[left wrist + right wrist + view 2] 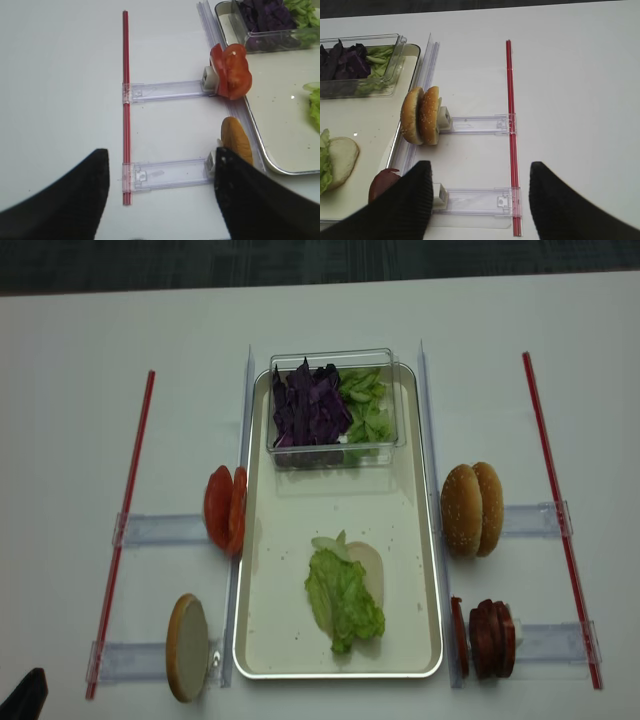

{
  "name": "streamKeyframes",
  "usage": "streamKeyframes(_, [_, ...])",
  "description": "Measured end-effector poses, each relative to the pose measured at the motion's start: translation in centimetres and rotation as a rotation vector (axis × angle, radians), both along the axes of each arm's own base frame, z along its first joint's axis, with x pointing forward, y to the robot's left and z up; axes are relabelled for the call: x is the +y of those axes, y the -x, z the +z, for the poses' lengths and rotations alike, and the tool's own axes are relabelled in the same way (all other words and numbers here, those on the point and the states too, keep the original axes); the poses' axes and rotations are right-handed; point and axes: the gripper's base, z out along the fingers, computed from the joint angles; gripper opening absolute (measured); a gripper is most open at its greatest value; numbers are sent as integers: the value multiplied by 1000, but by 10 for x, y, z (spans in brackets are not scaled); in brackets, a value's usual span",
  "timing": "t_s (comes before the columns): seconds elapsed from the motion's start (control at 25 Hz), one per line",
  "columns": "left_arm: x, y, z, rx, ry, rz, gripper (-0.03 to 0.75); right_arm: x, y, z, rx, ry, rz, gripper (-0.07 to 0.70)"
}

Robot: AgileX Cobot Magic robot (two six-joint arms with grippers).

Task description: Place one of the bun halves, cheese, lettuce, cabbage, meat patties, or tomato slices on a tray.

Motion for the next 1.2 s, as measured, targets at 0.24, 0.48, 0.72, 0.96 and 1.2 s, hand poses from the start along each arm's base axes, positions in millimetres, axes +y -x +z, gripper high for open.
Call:
streamKeyframes(0.24, [0,0,0,0,0,0,433,0,0,0,0,0,0,453])
streamKeyframes(0.48, [0,0,0,0,0,0,433,0,0,0,0,0,0,453])
streamKeyframes(0.72, [0,0,0,0,0,0,433,0,0,0,0,0,0,453])
streamKeyframes(0.96, [0,0,0,0,0,0,433,0,0,0,0,0,0,453])
streamKeyframes(1.2, [0,0,0,0,0,0,433,0,0,0,0,0,0,453])
